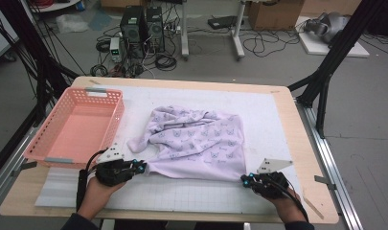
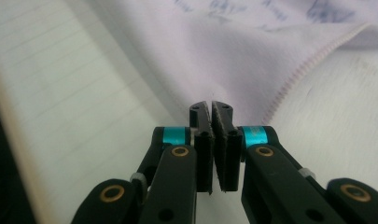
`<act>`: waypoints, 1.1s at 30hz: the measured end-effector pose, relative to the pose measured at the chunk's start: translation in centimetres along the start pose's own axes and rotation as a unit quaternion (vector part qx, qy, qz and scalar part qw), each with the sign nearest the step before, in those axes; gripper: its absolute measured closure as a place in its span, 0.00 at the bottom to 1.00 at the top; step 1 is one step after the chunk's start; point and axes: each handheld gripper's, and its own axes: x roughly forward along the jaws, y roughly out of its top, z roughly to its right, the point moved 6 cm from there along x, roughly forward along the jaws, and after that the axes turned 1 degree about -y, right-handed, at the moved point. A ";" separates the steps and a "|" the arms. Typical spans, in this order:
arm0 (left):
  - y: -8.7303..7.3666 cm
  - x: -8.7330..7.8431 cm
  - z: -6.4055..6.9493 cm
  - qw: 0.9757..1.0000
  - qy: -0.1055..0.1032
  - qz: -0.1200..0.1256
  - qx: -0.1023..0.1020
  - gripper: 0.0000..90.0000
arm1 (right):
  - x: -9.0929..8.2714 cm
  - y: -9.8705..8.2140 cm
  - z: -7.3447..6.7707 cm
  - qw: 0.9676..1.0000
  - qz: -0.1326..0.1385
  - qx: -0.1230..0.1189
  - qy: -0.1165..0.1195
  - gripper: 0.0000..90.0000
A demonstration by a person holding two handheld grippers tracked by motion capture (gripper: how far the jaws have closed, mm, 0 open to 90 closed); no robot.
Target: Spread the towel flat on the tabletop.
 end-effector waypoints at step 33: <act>0.8 6.0 -0.9 0.995 0.090 -0.040 0.023 0.69 | 4.5 2.0 4.4 0.987 0.032 0.095 -0.129 0.33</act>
